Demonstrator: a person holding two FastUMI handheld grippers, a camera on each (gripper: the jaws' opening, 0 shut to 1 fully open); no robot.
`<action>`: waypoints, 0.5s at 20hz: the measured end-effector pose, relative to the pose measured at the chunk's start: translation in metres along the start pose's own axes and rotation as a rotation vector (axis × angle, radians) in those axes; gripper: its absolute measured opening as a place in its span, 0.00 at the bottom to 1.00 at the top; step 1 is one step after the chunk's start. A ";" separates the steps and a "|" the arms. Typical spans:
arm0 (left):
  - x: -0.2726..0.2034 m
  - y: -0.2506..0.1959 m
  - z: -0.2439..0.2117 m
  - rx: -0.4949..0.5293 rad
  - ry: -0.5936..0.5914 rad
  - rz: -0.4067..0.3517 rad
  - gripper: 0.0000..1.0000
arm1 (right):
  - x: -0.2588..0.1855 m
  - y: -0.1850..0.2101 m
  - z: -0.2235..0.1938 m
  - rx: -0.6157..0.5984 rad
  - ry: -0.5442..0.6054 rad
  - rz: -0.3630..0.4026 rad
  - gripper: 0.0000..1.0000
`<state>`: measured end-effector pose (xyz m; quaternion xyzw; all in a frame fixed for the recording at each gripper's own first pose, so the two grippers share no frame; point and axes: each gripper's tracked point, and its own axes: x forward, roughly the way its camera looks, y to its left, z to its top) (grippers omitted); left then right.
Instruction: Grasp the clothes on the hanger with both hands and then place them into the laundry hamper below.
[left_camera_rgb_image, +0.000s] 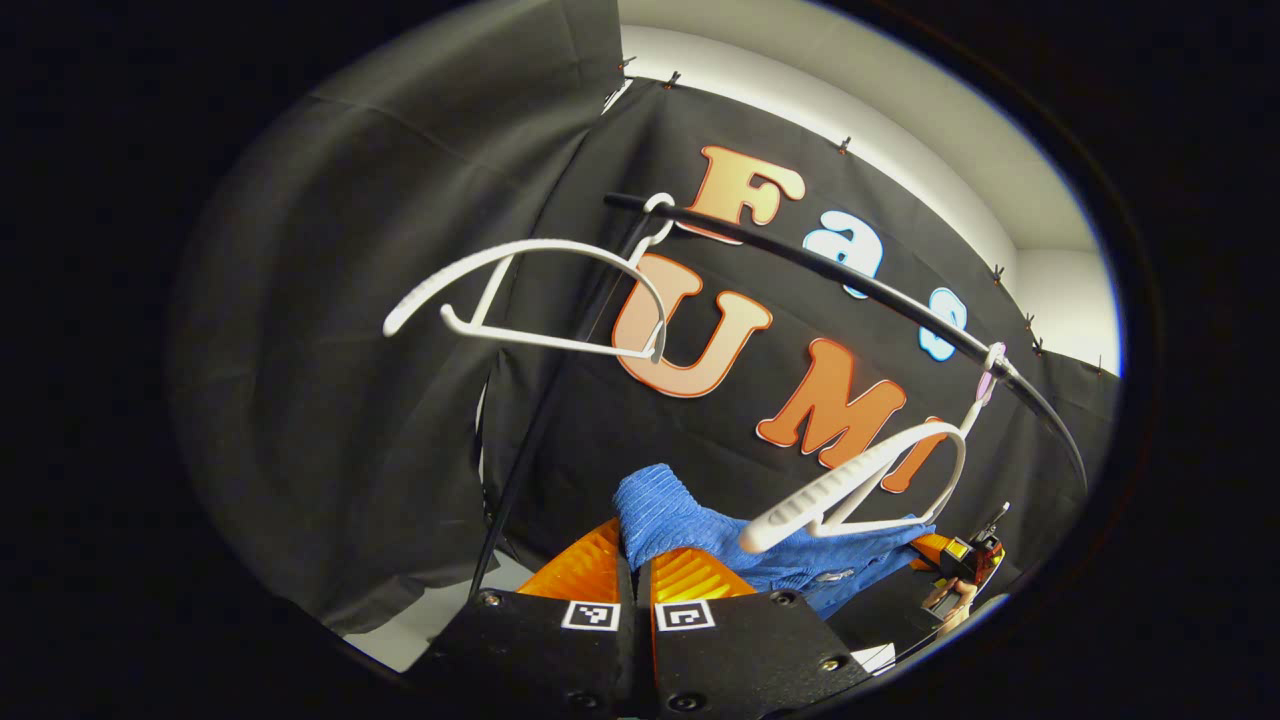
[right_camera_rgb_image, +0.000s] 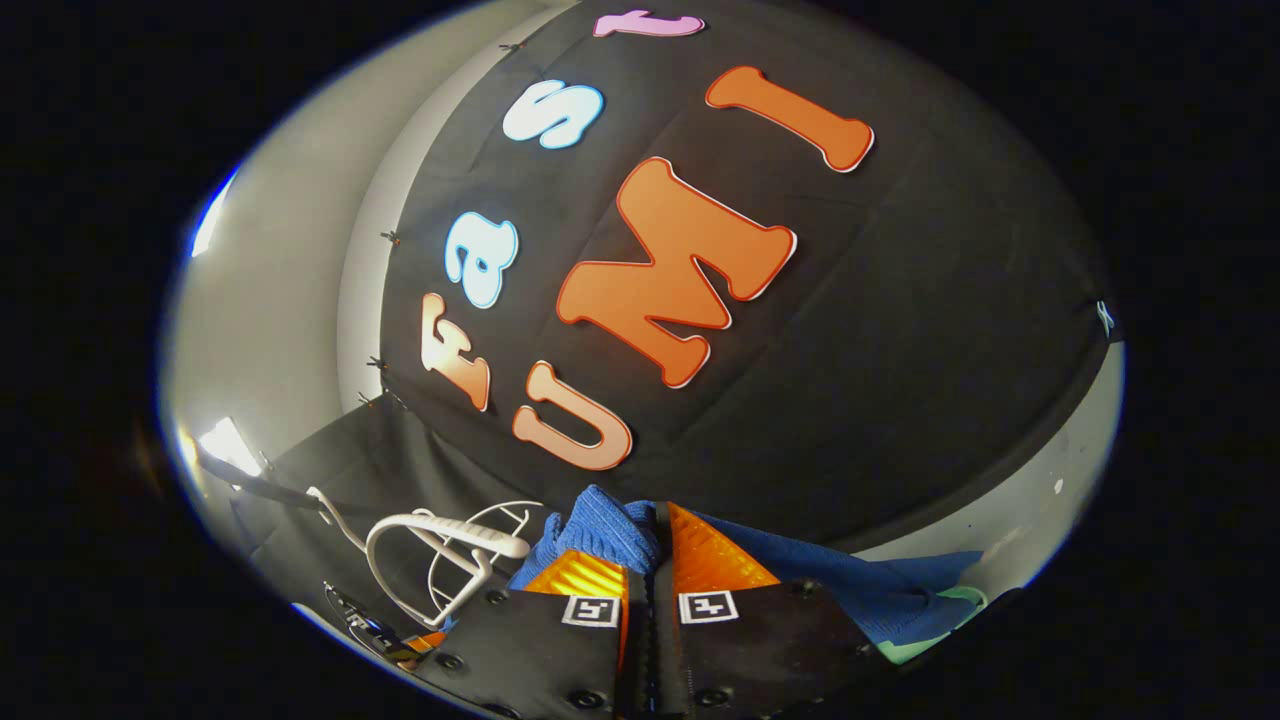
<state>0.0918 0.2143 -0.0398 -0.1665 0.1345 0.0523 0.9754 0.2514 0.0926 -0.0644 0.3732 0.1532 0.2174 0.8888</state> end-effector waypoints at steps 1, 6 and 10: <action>-0.003 0.006 -0.005 0.007 0.008 0.011 0.00 | -0.004 -0.004 -0.005 -0.003 0.005 -0.009 0.08; -0.011 0.001 -0.036 0.021 0.036 0.034 0.00 | -0.019 -0.019 -0.030 -0.012 0.024 -0.069 0.08; -0.015 -0.008 -0.067 -0.002 0.072 0.033 0.00 | -0.034 -0.032 -0.055 -0.023 0.059 -0.106 0.08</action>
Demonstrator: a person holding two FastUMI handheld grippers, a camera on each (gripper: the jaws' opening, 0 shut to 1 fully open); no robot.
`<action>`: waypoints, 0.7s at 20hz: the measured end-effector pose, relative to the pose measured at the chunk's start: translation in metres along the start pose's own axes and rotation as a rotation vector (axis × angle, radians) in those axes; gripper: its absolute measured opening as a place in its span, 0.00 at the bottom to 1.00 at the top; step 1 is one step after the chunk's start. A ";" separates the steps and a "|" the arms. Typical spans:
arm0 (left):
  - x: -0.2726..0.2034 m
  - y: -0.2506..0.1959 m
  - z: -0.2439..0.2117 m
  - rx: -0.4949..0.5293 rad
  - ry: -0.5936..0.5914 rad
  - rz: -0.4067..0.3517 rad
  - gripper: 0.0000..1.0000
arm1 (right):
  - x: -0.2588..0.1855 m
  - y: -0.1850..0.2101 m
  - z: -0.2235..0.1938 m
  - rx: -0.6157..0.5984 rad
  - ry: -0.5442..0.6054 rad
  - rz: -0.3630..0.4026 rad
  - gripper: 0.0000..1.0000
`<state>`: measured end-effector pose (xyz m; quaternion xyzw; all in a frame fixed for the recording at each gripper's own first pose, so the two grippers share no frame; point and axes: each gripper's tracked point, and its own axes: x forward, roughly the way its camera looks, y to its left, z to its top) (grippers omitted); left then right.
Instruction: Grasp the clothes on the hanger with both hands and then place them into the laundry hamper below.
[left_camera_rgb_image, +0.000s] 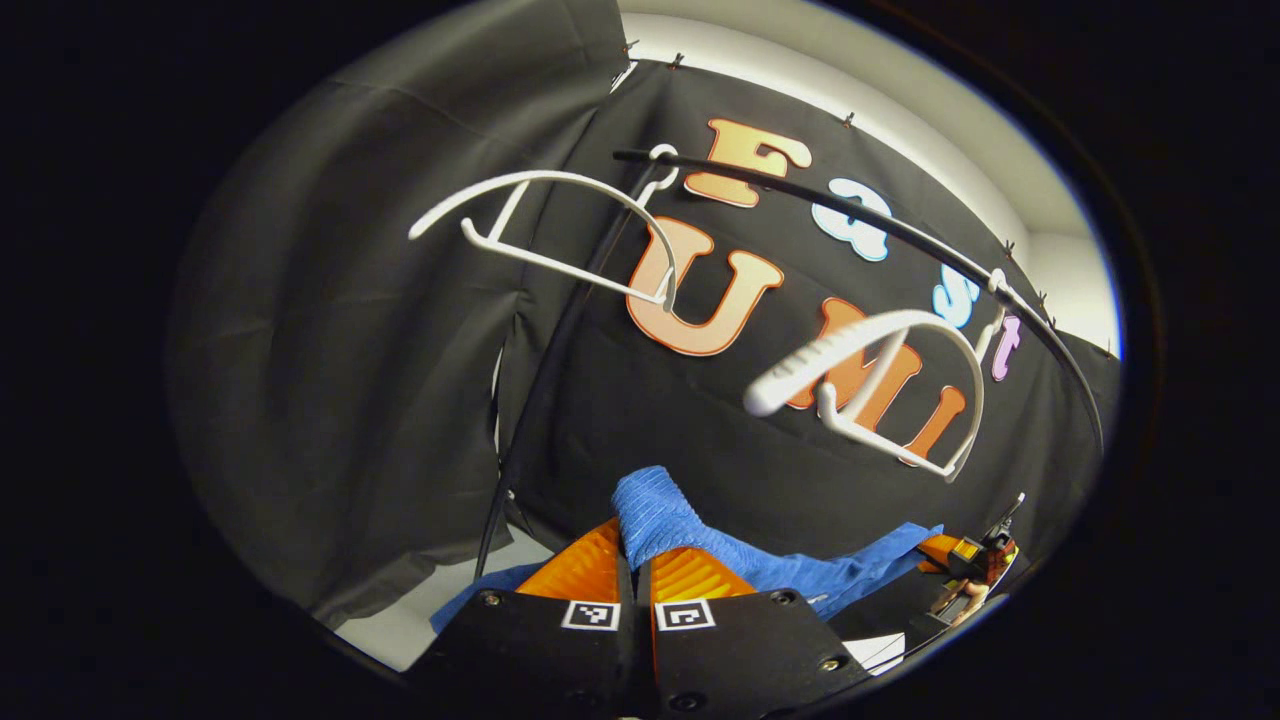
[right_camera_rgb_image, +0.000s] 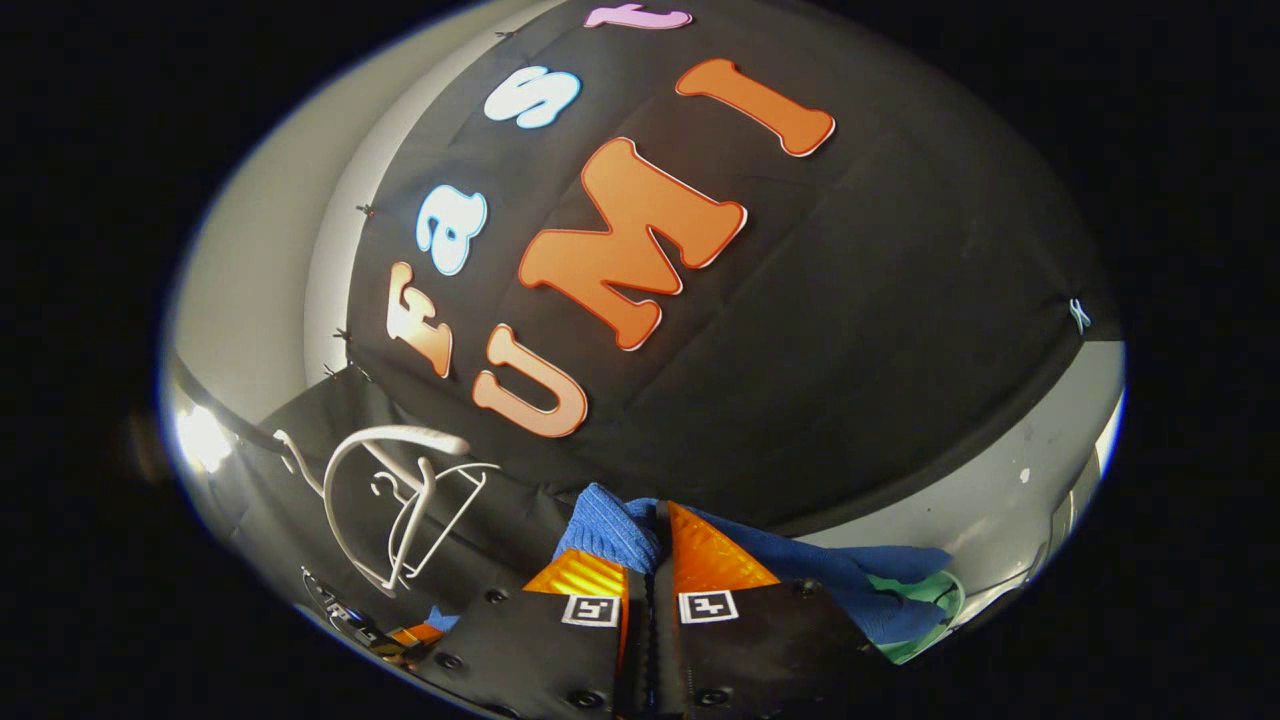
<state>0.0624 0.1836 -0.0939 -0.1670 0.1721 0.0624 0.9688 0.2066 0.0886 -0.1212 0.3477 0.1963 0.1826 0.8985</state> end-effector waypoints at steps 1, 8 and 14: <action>0.000 -0.001 -0.009 -0.010 0.014 0.004 0.00 | -0.001 -0.004 -0.007 -0.014 0.011 -0.012 0.08; 0.003 -0.039 -0.050 -0.003 0.075 -0.037 0.00 | -0.012 -0.002 -0.039 -0.104 0.063 -0.044 0.08; 0.013 -0.083 -0.082 0.063 0.131 -0.092 0.00 | -0.021 -0.012 -0.067 -0.143 0.108 -0.073 0.08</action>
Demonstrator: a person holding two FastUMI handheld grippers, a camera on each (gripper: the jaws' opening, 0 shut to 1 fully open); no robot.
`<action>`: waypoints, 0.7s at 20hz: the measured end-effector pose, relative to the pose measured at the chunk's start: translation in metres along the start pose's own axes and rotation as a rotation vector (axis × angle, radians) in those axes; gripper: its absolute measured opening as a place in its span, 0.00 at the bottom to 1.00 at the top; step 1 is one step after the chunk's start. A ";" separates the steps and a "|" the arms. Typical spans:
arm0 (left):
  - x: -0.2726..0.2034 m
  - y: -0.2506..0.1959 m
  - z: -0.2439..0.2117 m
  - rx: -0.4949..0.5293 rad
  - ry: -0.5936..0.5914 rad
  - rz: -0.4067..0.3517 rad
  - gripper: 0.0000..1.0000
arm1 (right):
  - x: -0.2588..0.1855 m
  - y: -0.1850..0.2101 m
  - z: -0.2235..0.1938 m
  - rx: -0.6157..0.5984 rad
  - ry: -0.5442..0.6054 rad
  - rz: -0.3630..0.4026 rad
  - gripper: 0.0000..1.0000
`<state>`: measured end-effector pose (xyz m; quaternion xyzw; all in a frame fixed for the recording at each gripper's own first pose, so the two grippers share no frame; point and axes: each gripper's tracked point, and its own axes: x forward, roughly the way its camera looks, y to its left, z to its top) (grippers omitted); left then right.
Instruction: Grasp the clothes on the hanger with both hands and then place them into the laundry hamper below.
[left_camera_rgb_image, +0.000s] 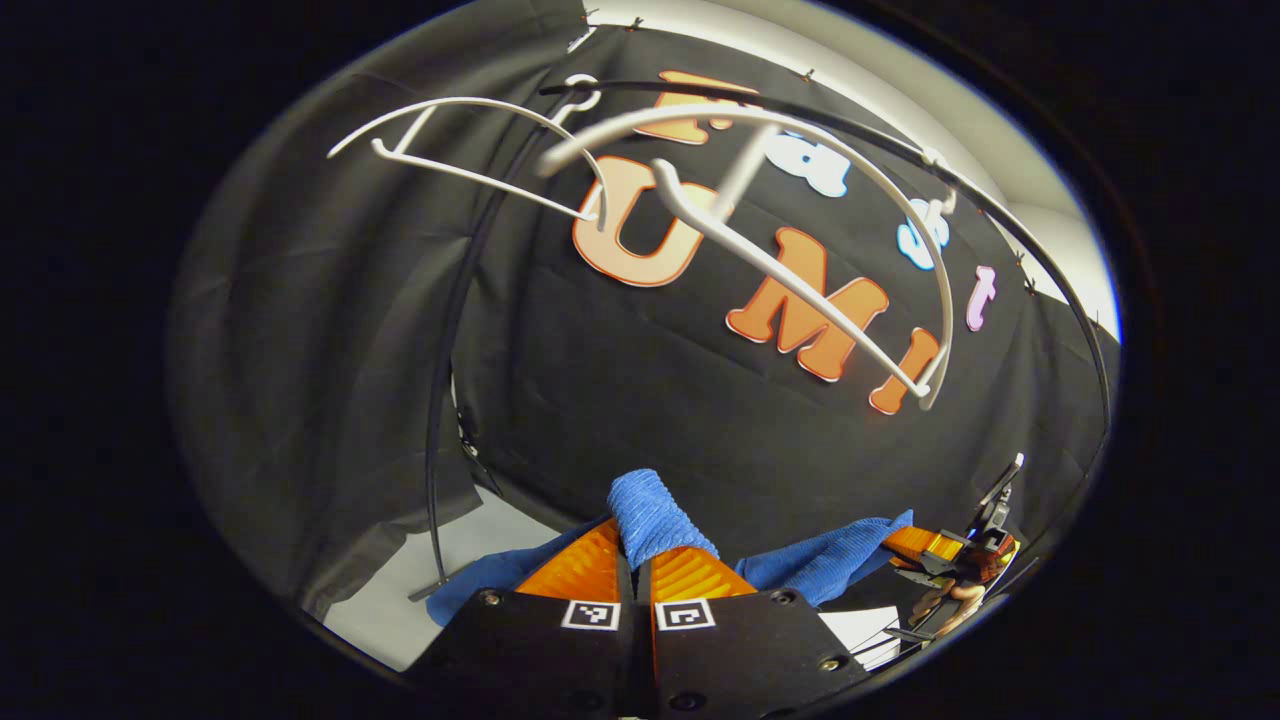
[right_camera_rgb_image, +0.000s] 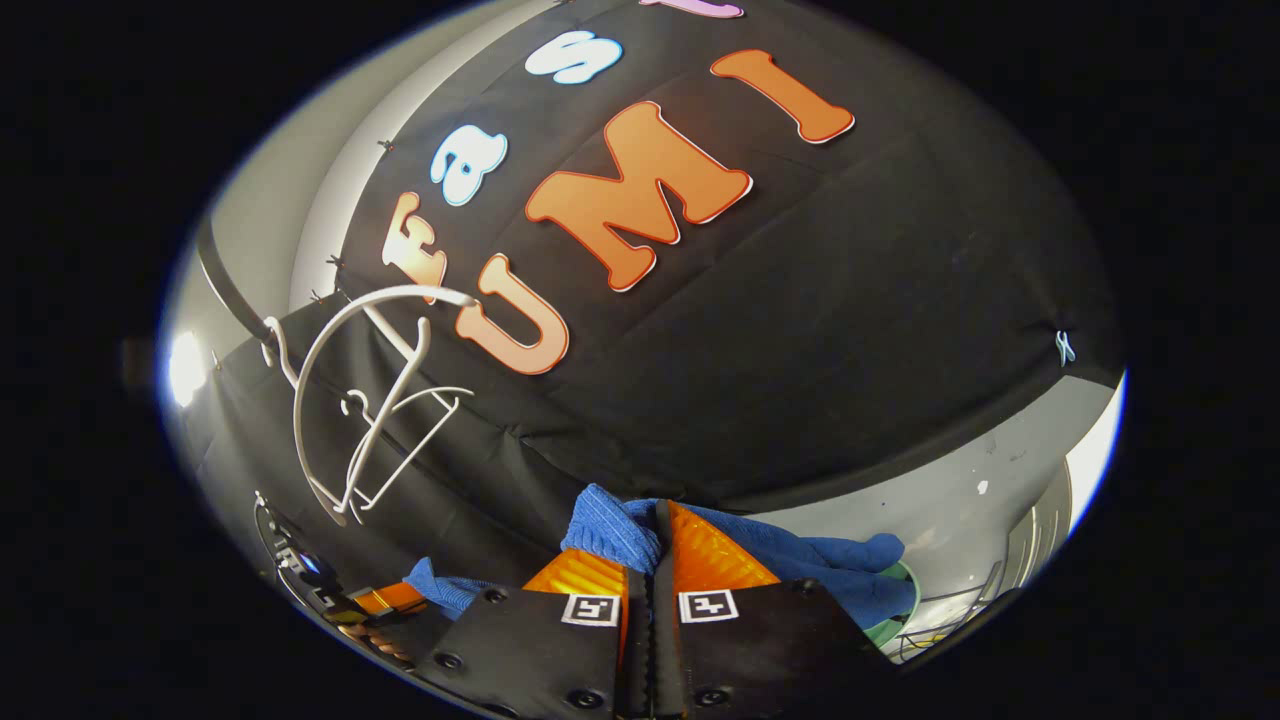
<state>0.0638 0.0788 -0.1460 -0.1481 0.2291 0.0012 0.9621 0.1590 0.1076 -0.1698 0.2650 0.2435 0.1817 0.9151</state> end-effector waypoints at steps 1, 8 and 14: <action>0.003 -0.005 -0.006 0.007 0.011 -0.007 0.00 | -0.001 -0.004 -0.004 -0.004 0.006 -0.007 0.08; 0.024 -0.037 -0.056 0.029 0.111 -0.040 0.00 | -0.011 -0.014 -0.041 -0.073 0.062 -0.061 0.08; 0.039 -0.048 -0.096 0.110 0.192 -0.026 0.00 | -0.017 -0.038 -0.064 -0.136 0.104 -0.122 0.08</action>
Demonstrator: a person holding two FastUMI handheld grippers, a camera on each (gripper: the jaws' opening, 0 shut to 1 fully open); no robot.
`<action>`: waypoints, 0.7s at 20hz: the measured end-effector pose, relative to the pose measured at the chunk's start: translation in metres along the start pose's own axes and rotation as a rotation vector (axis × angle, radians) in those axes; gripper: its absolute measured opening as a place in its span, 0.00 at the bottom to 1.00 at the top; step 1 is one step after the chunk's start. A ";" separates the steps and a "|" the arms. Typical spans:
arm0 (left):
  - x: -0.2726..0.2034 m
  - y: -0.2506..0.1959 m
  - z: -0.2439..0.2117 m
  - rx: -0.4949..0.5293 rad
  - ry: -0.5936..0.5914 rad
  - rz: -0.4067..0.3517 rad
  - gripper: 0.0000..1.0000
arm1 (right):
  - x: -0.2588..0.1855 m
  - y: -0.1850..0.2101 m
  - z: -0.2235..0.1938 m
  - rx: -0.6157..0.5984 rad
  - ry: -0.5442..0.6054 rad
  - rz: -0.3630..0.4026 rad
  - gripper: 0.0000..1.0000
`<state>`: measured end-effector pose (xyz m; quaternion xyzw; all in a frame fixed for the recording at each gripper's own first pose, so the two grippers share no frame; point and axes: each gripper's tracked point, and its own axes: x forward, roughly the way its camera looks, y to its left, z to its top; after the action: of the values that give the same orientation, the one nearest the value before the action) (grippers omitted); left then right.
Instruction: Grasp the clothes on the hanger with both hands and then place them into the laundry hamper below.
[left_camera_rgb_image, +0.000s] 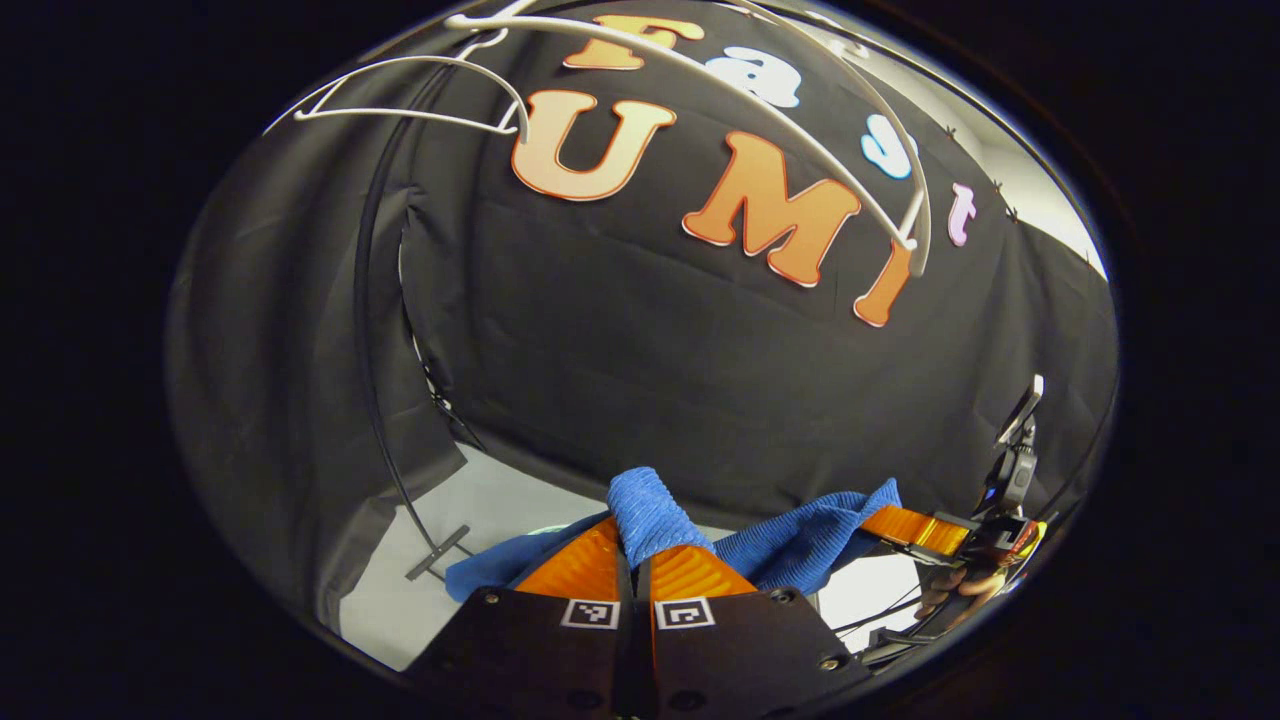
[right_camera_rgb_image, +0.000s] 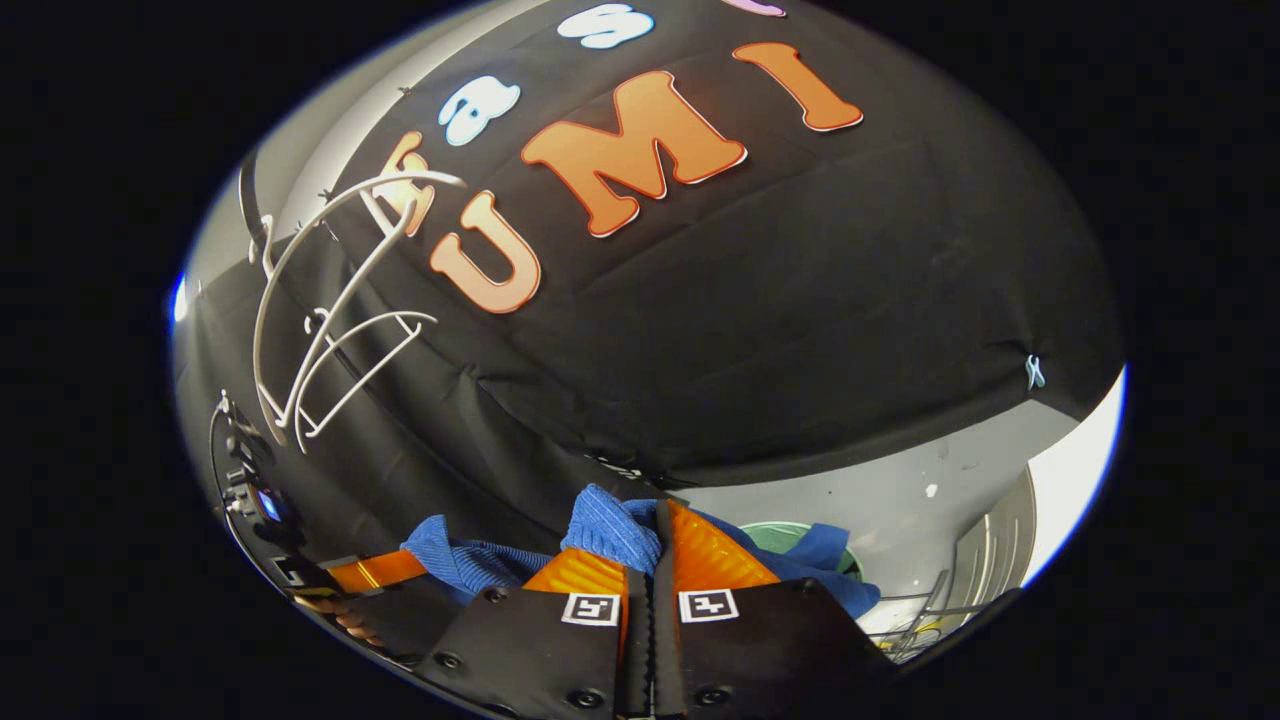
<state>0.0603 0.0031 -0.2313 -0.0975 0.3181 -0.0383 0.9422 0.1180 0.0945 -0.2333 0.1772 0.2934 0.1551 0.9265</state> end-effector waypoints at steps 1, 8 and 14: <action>0.003 -0.003 -0.005 0.011 0.011 0.004 0.02 | 0.002 -0.003 -0.004 -0.004 0.006 -0.010 0.08; 0.030 -0.003 -0.050 0.100 0.102 0.043 0.00 | 0.024 -0.019 -0.044 -0.078 0.088 -0.080 0.08; 0.057 0.010 -0.085 0.153 0.215 0.077 0.00 | 0.041 -0.032 -0.072 -0.137 0.153 -0.134 0.09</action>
<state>0.0547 -0.0081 -0.3333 -0.0086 0.4169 -0.0365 0.9082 0.1130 0.0995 -0.3217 0.0811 0.3632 0.1257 0.9196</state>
